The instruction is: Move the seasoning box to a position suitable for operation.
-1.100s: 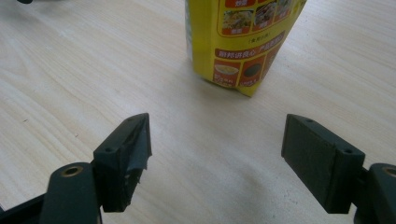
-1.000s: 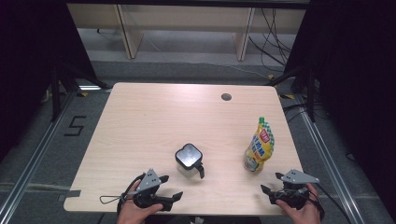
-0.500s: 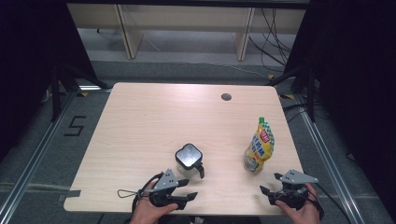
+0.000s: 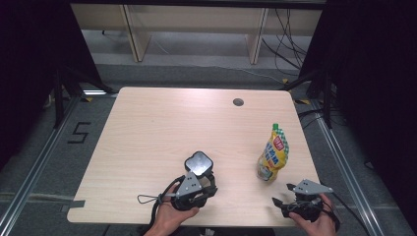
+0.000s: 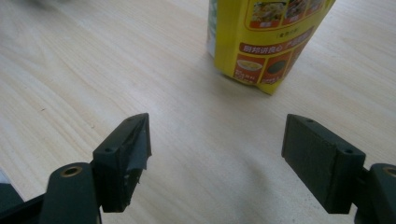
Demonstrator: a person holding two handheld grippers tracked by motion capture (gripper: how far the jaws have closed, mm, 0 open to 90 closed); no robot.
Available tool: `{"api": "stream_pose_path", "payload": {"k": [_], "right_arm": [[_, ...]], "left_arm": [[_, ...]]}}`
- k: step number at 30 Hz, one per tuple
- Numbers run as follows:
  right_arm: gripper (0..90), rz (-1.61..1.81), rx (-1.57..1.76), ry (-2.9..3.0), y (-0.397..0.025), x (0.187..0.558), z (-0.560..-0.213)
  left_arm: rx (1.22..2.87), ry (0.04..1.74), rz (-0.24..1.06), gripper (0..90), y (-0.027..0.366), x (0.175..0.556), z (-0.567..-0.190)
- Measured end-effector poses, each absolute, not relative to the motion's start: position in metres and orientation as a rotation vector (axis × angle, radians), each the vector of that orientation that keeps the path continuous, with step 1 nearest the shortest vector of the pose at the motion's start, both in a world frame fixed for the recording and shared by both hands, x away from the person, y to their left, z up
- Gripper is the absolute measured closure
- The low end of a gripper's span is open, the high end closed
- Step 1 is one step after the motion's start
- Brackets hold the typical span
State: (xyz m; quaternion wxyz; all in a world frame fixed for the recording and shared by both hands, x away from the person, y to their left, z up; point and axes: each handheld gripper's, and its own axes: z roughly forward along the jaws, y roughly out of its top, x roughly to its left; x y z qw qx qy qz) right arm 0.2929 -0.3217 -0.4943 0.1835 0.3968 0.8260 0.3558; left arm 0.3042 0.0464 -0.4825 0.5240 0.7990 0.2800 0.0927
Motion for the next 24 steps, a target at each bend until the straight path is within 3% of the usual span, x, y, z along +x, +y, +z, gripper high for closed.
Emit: {"api": "stream_pose_path", "payload": {"k": [7,13,24], "right_arm": [[24.8,1.004,1.142,2.340,-0.319,0.292,-0.495],[24.8,1.008,1.144,2.361,-0.317,0.290,-0.496],[24.8,1.003,1.089,2.374,-0.317,0.292,-0.498]], "left_arm": [[1.906,0.694,0.215,86.7,0.020,0.313,-0.489],[1.919,0.730,0.290,86.1,0.005,0.322,-0.491],[1.926,0.807,0.331,86.1,0.013,0.329,-0.493]]}}
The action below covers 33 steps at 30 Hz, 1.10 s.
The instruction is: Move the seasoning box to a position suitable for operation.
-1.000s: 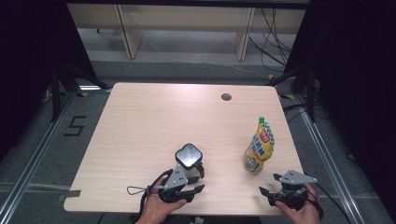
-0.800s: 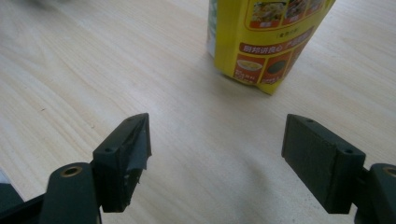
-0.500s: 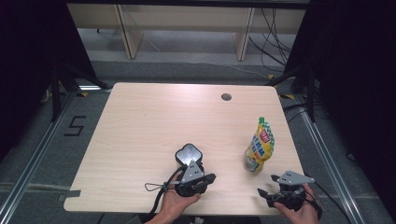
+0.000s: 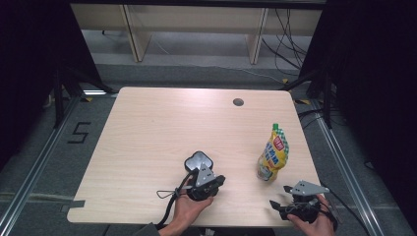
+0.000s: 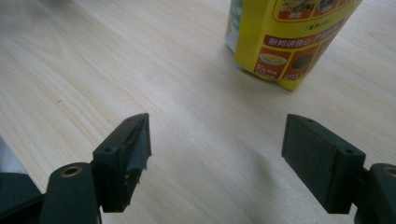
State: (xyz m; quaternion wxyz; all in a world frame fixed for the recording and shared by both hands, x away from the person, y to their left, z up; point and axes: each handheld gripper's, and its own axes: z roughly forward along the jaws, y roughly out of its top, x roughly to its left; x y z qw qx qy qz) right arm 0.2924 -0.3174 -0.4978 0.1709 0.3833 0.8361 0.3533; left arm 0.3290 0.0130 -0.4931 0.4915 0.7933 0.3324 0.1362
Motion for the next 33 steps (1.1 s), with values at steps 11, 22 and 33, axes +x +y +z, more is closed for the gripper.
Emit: {"api": "stream_pose_path", "payload": {"k": [11,22,33], "right_arm": [[24.9,1.002,1.099,2.395,-0.317,0.292,-0.498],[24.9,1.001,1.125,2.399,-0.315,0.291,-0.498],[24.9,1.001,1.128,2.409,-0.315,0.291,-0.499]], "left_arm": [[1.938,0.821,0.368,86.4,0.036,0.321,-0.494],[1.909,0.934,0.418,81.6,0.090,0.317,-0.498],[1.879,0.965,0.423,75.4,0.126,0.313,-0.498]]}}
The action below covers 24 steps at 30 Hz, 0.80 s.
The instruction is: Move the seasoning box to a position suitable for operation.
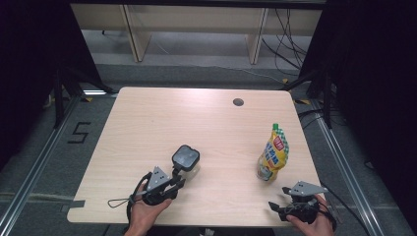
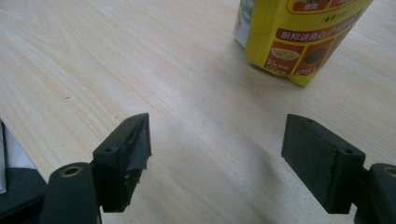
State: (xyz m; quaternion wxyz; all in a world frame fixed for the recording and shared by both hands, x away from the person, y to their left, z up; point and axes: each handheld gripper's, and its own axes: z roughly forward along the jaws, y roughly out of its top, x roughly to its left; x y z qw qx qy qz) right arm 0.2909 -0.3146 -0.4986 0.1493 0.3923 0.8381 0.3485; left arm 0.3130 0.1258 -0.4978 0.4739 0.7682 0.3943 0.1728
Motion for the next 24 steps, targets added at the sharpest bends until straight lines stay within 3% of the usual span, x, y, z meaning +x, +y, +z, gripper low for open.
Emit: {"api": "stream_pose_path", "payload": {"k": [9,14,24], "right_arm": [[24.9,1.005,1.126,2.406,-0.315,0.291,-0.499],[24.9,1.007,1.127,2.413,-0.315,0.291,-0.499],[24.9,0.998,1.114,2.415,-0.315,0.292,-0.500]], "left_arm": [[1.860,0.949,0.403,66.5,0.136,0.304,-0.494],[1.855,0.954,0.486,57.3,0.145,0.301,-0.487],[1.890,0.965,0.525,57.7,0.142,0.328,-0.490]]}}
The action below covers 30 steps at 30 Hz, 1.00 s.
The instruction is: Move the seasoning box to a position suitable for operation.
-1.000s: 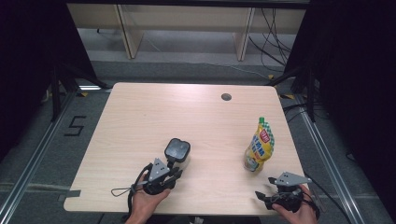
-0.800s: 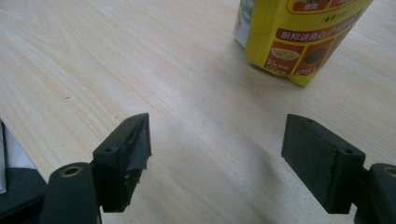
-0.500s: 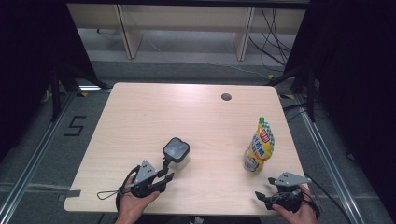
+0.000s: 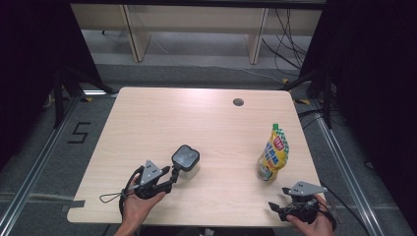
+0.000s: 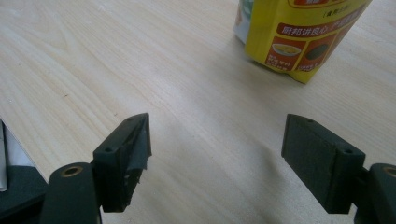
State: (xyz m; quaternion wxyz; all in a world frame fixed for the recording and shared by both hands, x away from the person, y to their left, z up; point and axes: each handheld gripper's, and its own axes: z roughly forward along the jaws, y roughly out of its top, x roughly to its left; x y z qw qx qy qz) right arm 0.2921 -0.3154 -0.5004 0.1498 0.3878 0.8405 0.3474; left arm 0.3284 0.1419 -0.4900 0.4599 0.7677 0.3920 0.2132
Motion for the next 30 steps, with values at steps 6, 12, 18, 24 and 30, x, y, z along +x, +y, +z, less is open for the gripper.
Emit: {"api": "stream_pose_path", "payload": {"k": [6,12,18,24,30], "right_arm": [[24.9,0.999,1.113,2.416,-0.315,0.292,-0.500],[24.9,0.995,1.122,2.418,-0.315,0.291,-0.500],[24.9,0.999,1.118,2.419,-0.314,0.291,-0.501],[24.9,0.999,1.127,2.420,-0.314,0.290,-0.500],[24.9,0.992,1.100,2.426,-0.314,0.291,-0.500]], "left_arm": [[1.909,0.951,0.542,62.2,0.137,0.334,-0.491],[1.915,0.943,0.541,70.8,0.139,0.338,-0.490],[1.953,0.876,0.502,71.7,0.145,0.343,-0.488],[1.955,0.830,0.439,71.9,0.143,0.341,-0.489],[2.001,0.698,0.373,71.9,0.137,0.340,-0.488]]}}
